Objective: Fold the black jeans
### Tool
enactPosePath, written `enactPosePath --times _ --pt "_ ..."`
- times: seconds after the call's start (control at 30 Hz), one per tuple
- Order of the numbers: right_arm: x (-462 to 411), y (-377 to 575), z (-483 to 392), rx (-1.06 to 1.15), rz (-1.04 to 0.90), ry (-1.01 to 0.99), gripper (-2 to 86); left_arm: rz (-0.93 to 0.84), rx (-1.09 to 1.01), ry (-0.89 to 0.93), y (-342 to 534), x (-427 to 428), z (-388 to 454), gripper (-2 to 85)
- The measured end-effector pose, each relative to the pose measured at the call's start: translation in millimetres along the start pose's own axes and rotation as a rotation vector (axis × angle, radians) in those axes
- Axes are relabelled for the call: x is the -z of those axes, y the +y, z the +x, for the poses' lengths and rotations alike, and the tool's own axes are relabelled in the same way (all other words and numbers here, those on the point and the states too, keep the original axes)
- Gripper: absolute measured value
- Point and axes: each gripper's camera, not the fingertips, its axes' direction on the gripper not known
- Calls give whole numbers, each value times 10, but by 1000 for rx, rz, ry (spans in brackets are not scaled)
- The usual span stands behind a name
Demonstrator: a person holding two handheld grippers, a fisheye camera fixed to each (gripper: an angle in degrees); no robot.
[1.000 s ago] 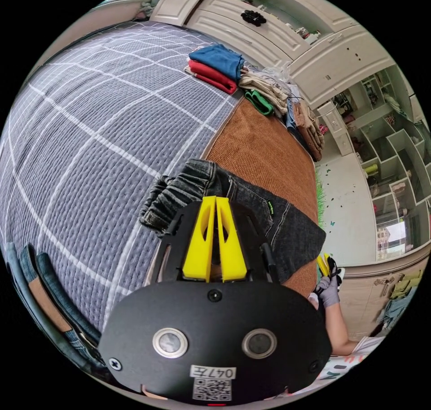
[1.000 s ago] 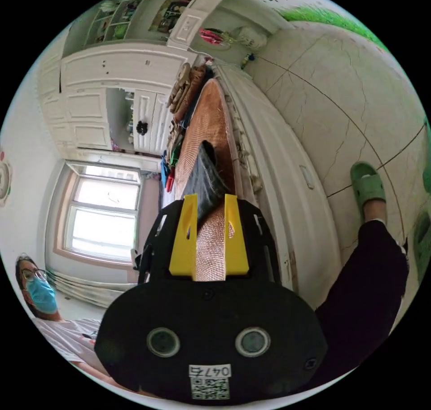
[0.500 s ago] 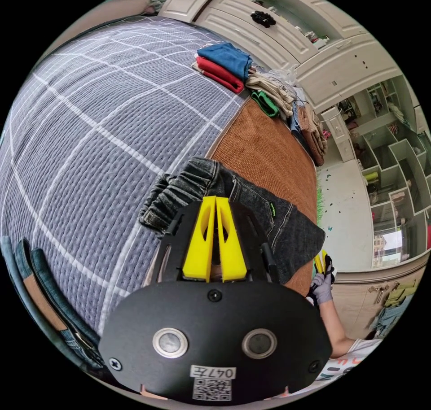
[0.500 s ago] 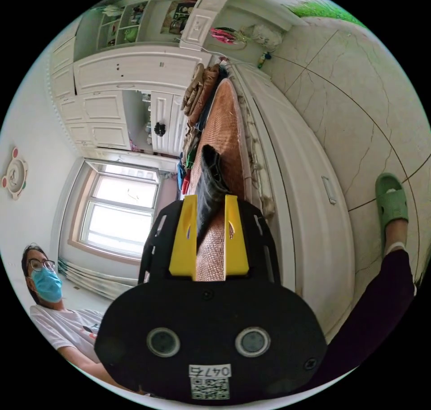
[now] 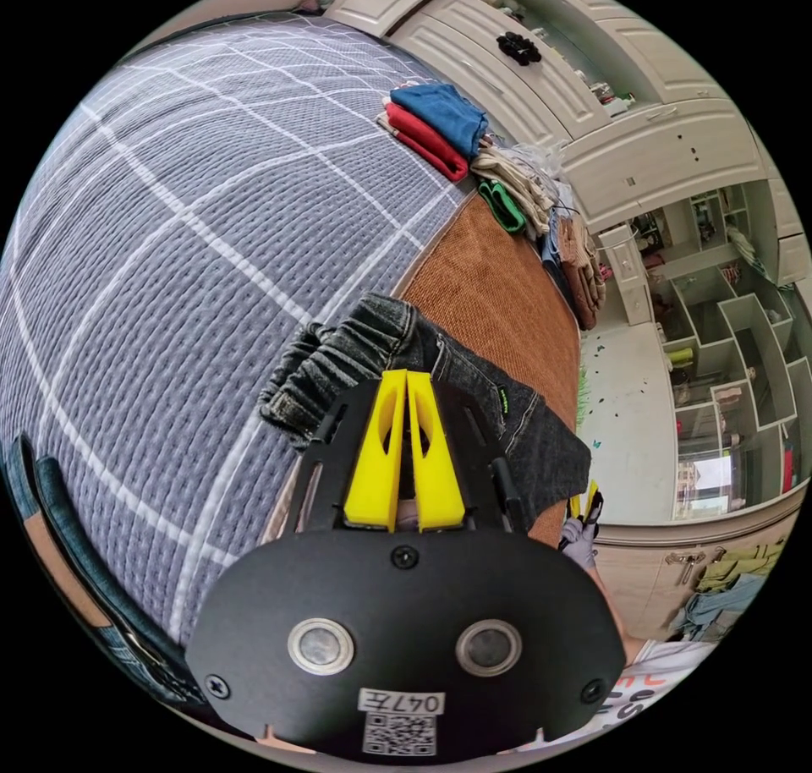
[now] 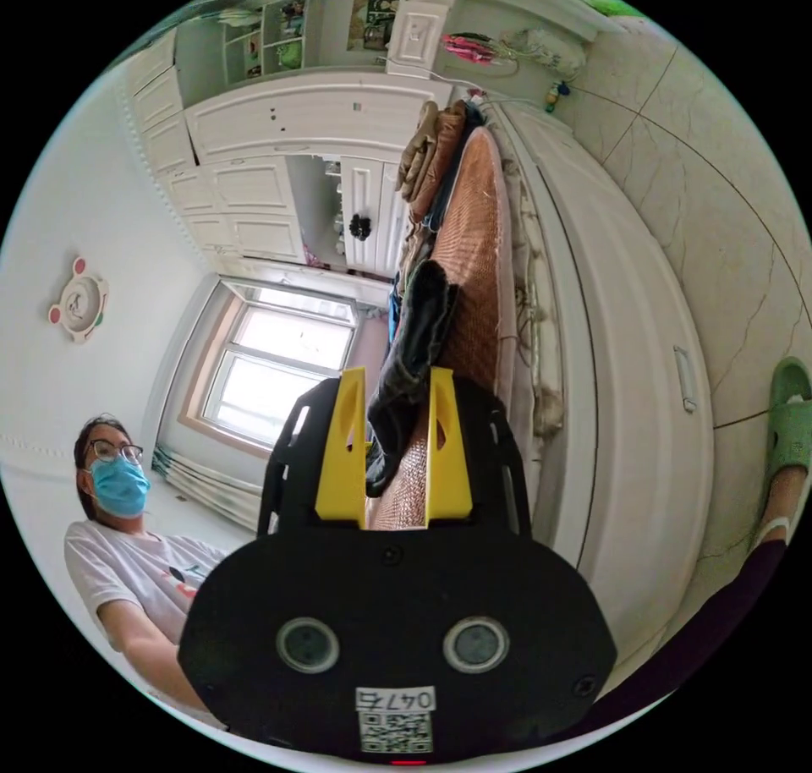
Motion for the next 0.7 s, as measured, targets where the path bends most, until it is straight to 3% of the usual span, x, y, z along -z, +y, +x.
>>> enactPosePath --times 0.2,0.5,0.6,0.7 --pt "-329 -275 -275 -15 22 85 17 4 5 9 -44 13 -125 -10" --pt "-723 -538 -1828 197 52 400 -3 -69 -8 132 -126 -27 -245 -10" --pt "-1200 -524 -2755 397 -32 671 -3 -101 -39 131 -175 -91 -161 -10" --pt "-2294 -278 -3630 711 -228 912 -3 -101 -60 107 -253 -61 -103 -10"
